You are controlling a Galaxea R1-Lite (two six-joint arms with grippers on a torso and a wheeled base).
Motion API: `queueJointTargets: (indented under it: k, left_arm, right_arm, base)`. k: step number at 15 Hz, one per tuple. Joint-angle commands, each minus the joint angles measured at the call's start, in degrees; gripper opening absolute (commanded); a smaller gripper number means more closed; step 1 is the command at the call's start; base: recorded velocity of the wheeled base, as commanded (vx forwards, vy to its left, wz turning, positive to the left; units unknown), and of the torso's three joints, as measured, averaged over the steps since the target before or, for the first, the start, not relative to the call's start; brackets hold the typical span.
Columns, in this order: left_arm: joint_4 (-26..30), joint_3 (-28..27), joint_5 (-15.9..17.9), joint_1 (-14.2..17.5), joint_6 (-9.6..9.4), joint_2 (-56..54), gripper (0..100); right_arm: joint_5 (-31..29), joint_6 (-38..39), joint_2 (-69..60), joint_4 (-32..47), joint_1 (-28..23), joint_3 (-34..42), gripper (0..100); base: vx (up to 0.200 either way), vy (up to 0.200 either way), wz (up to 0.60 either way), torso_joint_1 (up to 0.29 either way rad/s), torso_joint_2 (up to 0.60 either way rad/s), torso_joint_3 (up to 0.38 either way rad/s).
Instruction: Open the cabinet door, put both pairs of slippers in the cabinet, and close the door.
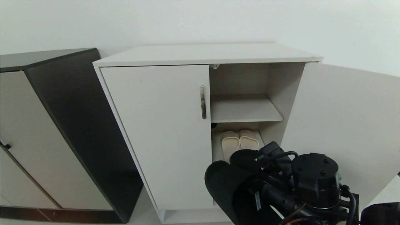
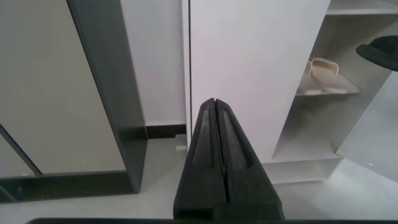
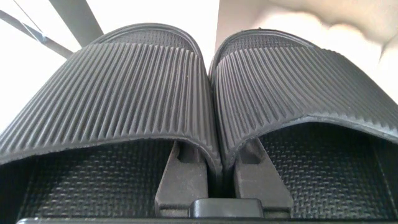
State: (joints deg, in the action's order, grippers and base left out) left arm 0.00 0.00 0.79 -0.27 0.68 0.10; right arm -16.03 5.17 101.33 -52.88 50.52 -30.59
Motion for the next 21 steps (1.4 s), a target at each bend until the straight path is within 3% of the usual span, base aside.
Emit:
queueJointTargets:
  k: [1,9,12,16,21]
  left_arm:
    - [-0.1,0.0,0.0,0.0,0.02,0.0,0]
    - [0.0,0.0,0.0,0.0,0.02,0.0,0]
    - [0.0,0.0,0.0,0.0,0.02,0.0,0]
    - [0.0,0.0,0.0,0.0,-0.07,0.0,0]
    - [0.0,0.0,0.0,0.0,-0.07,0.0,0]
  right_arm:
    - [0.0,0.0,0.1,0.0,0.0,0.0,0]
    - [-0.2,-0.8,0.9,-0.2,-0.1,-0.1,0]
    - [-1.2,-1.7,3.2,-5.7,0.0,-0.1,0]
    - [-9.0,-1.9,5.5,-5.6,1.2,-4.0,0]
    - [-13.9,-1.7,6.6,-3.9,1.7,-7.6,0]
  base:
    - [0.000,0.000,0.00,-0.041,0.44,0.408]
    - [0.000,0.000,0.00,-0.004,0.09,0.086]
    - [0.000,0.000,0.00,0.000,0.00,0.000]
    - [0.000,-0.050,0.00,0.001,0.00,0.001]
    - [0.000,-0.080,0.00,-0.001,0.00,0.000]
